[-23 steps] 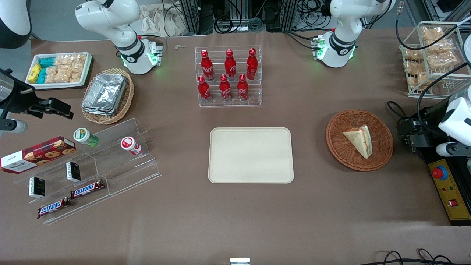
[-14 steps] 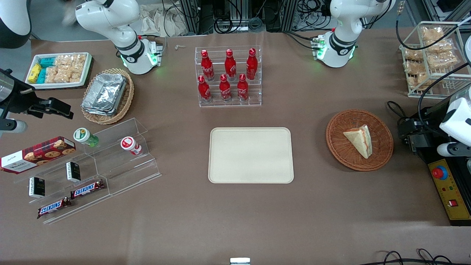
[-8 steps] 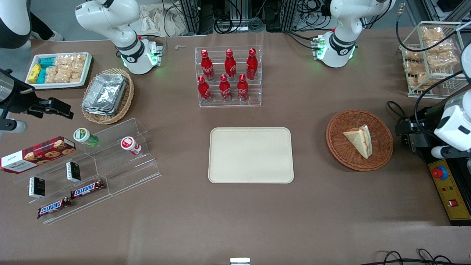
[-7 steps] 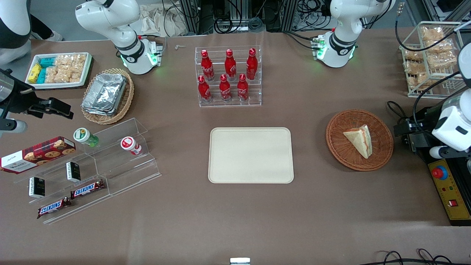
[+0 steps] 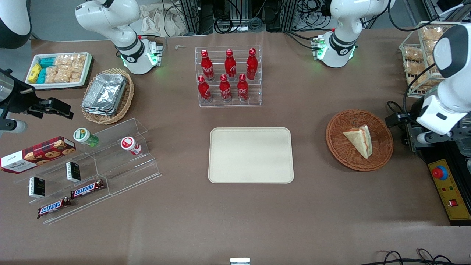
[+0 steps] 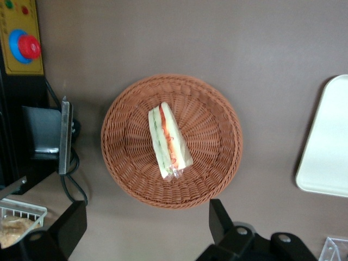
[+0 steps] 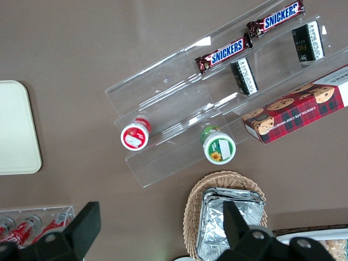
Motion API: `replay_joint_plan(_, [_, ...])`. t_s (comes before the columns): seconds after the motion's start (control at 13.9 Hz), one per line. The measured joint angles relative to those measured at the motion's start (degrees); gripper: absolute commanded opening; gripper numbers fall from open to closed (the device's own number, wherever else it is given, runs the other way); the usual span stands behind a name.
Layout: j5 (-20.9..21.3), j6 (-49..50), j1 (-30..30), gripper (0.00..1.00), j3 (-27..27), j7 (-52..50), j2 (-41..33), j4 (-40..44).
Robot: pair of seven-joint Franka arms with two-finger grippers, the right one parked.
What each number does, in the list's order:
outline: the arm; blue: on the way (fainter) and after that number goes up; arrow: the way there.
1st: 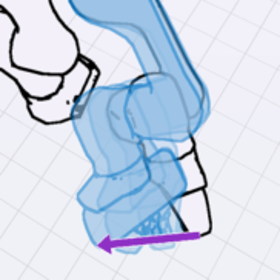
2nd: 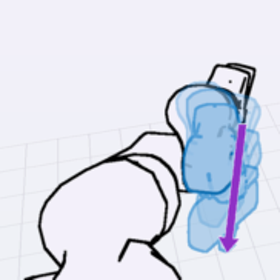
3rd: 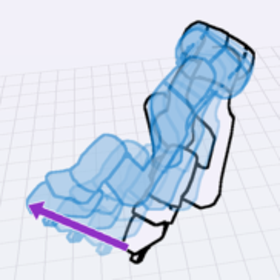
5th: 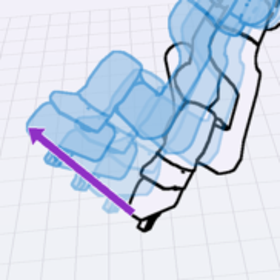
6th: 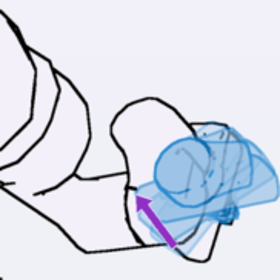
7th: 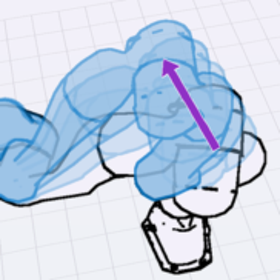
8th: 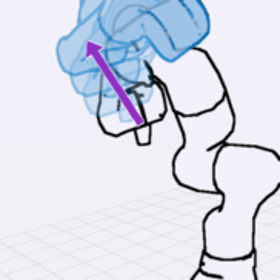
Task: Place sandwich from basket to tray
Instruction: 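Lower the open left gripper over the wrapped sandwich in the basket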
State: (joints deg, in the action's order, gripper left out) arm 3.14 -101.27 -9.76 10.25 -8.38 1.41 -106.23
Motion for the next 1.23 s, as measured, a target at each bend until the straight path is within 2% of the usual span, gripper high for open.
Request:
replay_joint_plan(0.36, [0.0,-8.9,-0.1,1.00,0.0,-1.7,0.7,-9.8])
replay_joint_plan(0.65, [0.0,-10.5,-0.1,1.00,0.0,-7.7,4.7,-10.9])
replay_joint_plan(1.23, [0.0,-18.8,-0.1,1.00,0.0,-9.4,7.0,-18.9])
